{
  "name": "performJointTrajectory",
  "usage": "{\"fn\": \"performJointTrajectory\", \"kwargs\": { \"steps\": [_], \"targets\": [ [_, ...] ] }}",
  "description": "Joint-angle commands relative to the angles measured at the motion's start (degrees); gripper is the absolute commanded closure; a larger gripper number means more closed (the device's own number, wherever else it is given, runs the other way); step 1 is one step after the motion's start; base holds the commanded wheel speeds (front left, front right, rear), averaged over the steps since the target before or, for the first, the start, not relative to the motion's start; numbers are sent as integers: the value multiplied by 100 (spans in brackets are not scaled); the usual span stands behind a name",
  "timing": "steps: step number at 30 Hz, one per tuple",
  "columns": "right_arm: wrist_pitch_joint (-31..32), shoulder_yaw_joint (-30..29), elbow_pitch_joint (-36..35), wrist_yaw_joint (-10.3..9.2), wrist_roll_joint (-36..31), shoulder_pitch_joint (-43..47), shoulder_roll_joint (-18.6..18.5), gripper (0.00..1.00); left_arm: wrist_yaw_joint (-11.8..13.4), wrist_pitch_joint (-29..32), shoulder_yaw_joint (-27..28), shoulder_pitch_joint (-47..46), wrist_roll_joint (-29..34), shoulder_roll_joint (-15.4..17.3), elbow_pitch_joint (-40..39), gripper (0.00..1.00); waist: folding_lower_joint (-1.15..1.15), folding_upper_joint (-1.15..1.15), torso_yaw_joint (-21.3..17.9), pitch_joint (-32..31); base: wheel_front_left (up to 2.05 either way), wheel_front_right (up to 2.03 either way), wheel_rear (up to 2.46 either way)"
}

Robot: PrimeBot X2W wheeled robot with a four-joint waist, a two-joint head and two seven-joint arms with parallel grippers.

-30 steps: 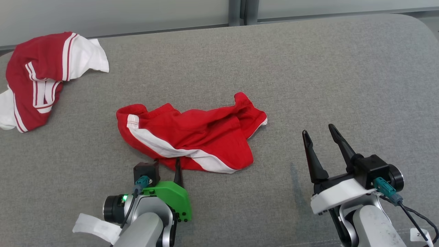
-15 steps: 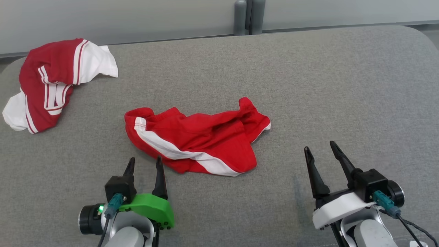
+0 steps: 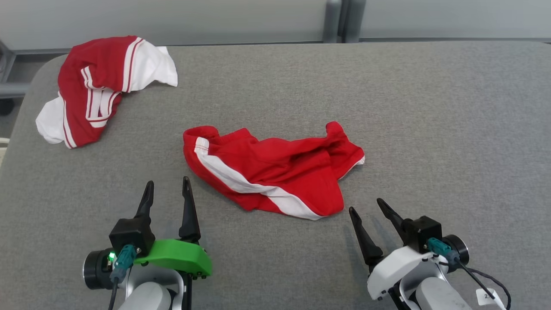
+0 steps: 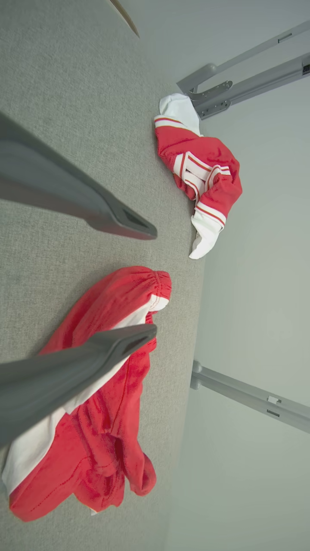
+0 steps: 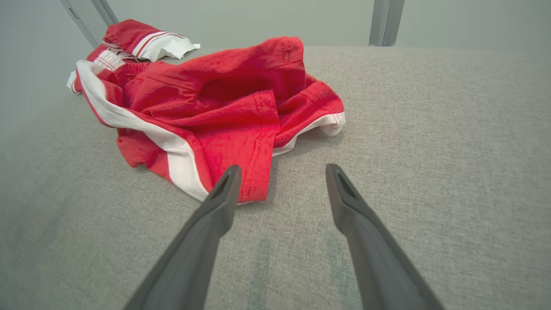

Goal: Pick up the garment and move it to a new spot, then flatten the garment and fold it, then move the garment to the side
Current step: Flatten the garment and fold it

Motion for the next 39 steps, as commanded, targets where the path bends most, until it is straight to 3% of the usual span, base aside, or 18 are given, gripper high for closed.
{"fn": "performJointTrajectory", "kwargs": {
  "steps": [1,14,16,17,18,21,27,39],
  "targets": [
    [-14,16,136,2,98,-128,-20,0,32,-33,22,81,66,18,-20,0,0,0,228,118,0,0,0],
    [-14,223,1485,2,616,-995,-22,0,-66,-42,123,-5,125,-101,23,0,0,0,720,367,0,0,0],
    [-14,263,1549,2,740,-1029,-22,53,-74,-43,151,4,126,-107,38,0,0,0,730,376,0,0,0],
    [-13,290,1594,2,799,-1053,-22,65,-75,-44,161,9,131,-111,44,0,0,0,728,380,0,0,0],
    [-13,290,1594,2,799,-1053,-22,65,-75,-44,161,9,131,-111,44,0,0,0,728,380,0,0,0],
    [-14,357,1684,2,922,-1157,-22,100,-83,-45,193,21,136,-129,52,0,0,0,705,395,0,0,0],
    [-13,397,1409,2,1295,-1201,-22,100,-85,-43,288,54,162,-96,38,0,0,0,514,414,0,0,0],
    [-14,-325,298,2,1086,-567,-255,100,-118,-44,368,183,186,-108,46,0,0,0,-123,326,0,0,0]
  ]
}}
